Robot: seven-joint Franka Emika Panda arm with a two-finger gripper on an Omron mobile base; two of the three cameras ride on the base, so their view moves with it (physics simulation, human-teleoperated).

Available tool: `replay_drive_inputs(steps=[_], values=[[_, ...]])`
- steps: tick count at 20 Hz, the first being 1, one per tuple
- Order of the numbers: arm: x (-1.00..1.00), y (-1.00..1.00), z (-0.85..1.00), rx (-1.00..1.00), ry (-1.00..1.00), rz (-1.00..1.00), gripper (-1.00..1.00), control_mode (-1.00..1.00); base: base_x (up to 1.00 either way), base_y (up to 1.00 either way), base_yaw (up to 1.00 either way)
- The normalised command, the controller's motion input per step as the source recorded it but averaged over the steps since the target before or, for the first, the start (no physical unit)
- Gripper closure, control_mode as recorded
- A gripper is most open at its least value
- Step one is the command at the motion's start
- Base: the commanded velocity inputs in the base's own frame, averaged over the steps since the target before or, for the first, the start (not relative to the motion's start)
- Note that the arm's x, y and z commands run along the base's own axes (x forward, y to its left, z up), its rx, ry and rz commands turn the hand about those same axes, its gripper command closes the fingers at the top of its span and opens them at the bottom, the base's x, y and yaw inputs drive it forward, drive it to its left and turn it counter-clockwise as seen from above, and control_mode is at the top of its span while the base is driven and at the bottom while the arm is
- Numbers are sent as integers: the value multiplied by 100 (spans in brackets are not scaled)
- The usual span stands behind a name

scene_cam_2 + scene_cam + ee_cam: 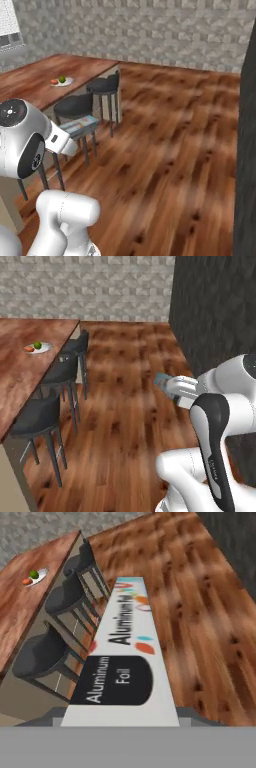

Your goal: Retrieve the tupperware and aluminum foil from the cabinet and place them on the dining counter near the plate with lime and squash to prepare for storing leftovers.

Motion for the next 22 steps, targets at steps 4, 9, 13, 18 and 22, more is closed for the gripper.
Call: replay_drive_inputs(steps=[4, 9, 13, 18, 22], values=[[0, 0, 0, 0, 0, 0, 100, 100, 88, -89, 55], [0, 0, 0, 0, 0, 0, 100, 100, 83, -92, 55], [0, 0, 0, 0, 0, 0, 100, 100, 74, -97, 52], [0, 0, 0, 0, 0, 0, 100, 100, 68, -100, 51], [0, 0, 0, 0, 0, 0, 100, 100, 72, -99, 50]])
